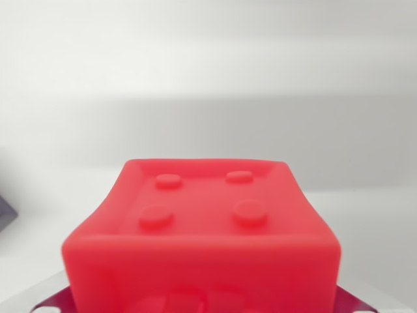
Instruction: Destack cube
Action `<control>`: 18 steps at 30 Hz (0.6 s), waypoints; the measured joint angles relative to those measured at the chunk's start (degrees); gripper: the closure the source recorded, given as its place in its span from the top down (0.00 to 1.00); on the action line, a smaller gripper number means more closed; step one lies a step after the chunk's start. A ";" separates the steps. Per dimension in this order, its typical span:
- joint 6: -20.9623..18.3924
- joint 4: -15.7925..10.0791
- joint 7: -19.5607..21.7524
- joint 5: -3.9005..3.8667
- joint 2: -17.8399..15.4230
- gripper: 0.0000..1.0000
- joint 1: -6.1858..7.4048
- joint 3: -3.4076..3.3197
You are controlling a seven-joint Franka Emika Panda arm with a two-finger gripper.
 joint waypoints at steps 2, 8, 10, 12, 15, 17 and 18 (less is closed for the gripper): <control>0.14 0.05 0.42 0.16 0.19 0.00 -0.17 -0.25; 0.55 0.31 1.49 0.72 0.82 0.00 -0.71 -0.89; 0.64 0.40 1.89 0.86 1.04 0.00 -0.87 -1.11; 0.77 0.47 2.26 1.03 1.26 0.00 -1.06 -1.31; 0.91 0.57 2.71 1.25 1.53 0.00 -1.31 -1.55; 1.01 0.68 3.06 1.45 1.74 0.00 -1.52 -1.73; 1.06 0.74 3.22 1.54 1.84 0.00 -1.61 -1.83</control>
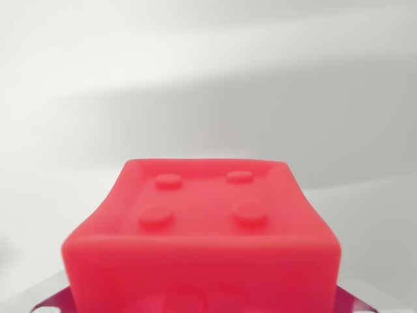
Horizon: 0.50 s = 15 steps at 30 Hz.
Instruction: Destack cube
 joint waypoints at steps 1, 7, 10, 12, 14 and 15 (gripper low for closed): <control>0.02 0.03 0.05 0.03 0.05 0.00 -0.04 -0.04; 2.15 0.57 0.10 0.43 2.76 0.00 -0.20 -0.03; 3.13 0.75 0.10 0.54 4.12 0.00 -0.20 0.04; 3.85 0.90 0.07 0.64 4.96 0.00 -0.24 0.12; 4.43 1.10 0.04 0.70 5.65 0.00 -0.32 0.22; 4.72 1.20 0.02 0.72 6.00 0.00 -0.37 0.27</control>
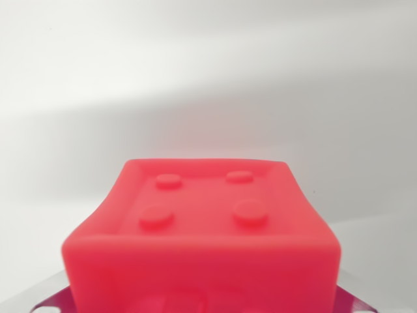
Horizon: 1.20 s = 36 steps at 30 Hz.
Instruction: Destack cube
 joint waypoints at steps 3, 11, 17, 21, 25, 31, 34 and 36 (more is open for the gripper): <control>0.65 0.23 -0.02 0.03 0.88 0.00 -0.12 0.12; 2.46 0.89 -0.04 0.06 3.35 0.00 -0.55 0.56; 3.25 1.25 -0.04 0.06 4.51 0.00 -0.81 0.81; 3.58 1.40 -0.04 0.06 4.93 0.00 -0.92 0.92; 3.68 1.42 -0.04 0.06 5.02 1.00 -0.96 0.96; 3.69 1.44 -0.04 0.06 5.02 1.00 -0.96 0.97; 3.69 1.45 -0.04 0.06 5.02 1.00 -0.96 0.97; 3.70 1.45 -0.04 0.06 5.02 1.00 -0.96 0.98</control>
